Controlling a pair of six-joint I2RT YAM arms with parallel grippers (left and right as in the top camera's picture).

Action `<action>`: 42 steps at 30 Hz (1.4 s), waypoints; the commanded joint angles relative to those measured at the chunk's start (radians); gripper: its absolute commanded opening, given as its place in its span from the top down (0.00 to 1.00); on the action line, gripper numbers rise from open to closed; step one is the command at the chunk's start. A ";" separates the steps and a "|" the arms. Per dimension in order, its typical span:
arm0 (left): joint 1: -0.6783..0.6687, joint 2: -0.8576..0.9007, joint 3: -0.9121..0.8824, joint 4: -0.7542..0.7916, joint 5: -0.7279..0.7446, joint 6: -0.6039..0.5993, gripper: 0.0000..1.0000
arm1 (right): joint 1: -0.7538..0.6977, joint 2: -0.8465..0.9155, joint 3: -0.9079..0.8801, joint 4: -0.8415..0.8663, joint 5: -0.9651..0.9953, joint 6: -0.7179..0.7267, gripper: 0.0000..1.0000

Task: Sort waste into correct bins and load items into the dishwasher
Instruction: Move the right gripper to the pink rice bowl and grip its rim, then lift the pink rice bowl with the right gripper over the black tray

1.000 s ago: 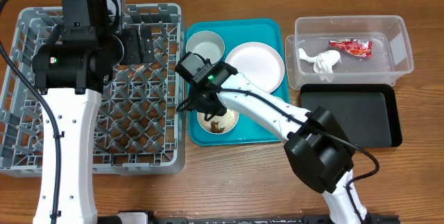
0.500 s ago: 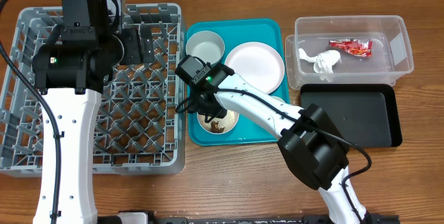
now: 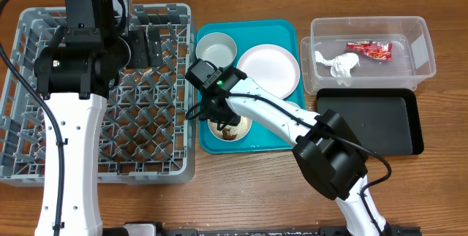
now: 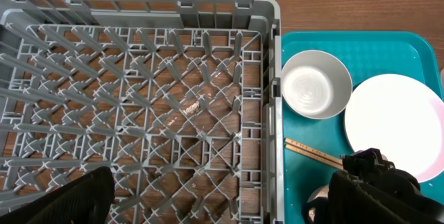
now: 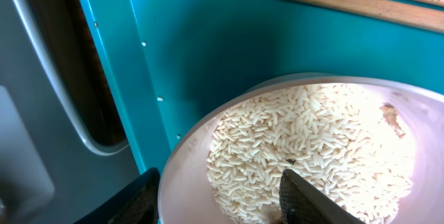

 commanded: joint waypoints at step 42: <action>0.005 0.002 0.024 0.001 -0.010 0.012 0.00 | 0.043 0.023 0.000 -0.035 0.062 0.005 0.70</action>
